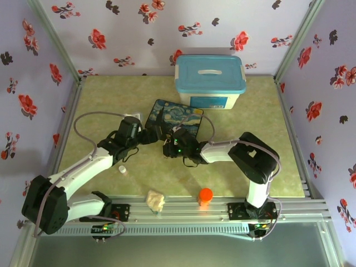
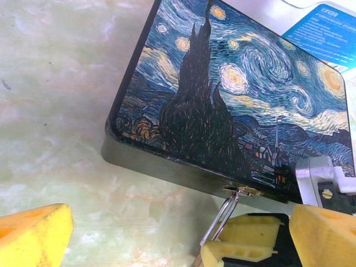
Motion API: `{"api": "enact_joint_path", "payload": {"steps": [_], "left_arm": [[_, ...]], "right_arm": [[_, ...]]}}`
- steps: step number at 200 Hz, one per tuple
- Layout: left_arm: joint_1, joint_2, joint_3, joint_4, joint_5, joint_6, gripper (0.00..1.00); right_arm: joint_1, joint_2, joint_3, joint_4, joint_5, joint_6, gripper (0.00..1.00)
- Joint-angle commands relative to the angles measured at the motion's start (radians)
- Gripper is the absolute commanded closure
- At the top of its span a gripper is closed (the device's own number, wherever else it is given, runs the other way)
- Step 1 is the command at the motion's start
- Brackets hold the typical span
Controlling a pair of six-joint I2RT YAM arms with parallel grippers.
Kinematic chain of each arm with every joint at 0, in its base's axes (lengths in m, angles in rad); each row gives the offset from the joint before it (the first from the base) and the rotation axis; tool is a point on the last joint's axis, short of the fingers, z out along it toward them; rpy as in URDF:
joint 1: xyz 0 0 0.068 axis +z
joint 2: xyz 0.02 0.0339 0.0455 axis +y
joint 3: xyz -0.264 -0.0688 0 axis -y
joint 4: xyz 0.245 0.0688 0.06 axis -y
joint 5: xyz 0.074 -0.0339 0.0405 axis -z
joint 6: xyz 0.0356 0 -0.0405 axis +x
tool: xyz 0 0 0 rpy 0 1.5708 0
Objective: Unlock the padlock with the key
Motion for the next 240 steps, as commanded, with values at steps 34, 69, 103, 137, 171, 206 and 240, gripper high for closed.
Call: {"api": "enact_joint_path", "payload": {"steps": [34, 69, 103, 137, 171, 206, 240], "left_arm": [[0.018, -0.025, -0.020, 0.020, 0.002, 0.023, 0.00], [0.026, -0.024, -0.025, 0.030, 0.001, 0.021, 0.00], [0.032, -0.024, -0.020, 0.025, 0.002, 0.028, 0.00], [0.049, -0.005, 0.004, 0.022, 0.001, 0.043, 0.00], [0.060, 0.054, 0.045, 0.052, -0.012, 0.078, 0.00], [0.069, 0.210, 0.134, 0.097, -0.101, 0.173, 0.00], [0.064, 0.373, 0.260, 0.102, -0.087, 0.202, 0.02]], "right_arm": [[0.018, 0.047, 0.061, -0.304, 0.044, -0.088, 0.60], [0.021, 0.069, 0.076, -0.325, 0.009, -0.117, 0.61], [0.015, 0.050, 0.054, -0.271, -0.028, -0.093, 0.71], [-0.021, 0.004, -0.055, -0.088, -0.109, 0.024, 0.78], [-0.027, -0.030, -0.122, 0.030, -0.118, 0.085, 0.87], [-0.031, -0.073, -0.232, 0.213, -0.081, 0.212, 0.91], [-0.028, -0.072, -0.335, 0.399, 0.004, 0.344, 0.93]]}}
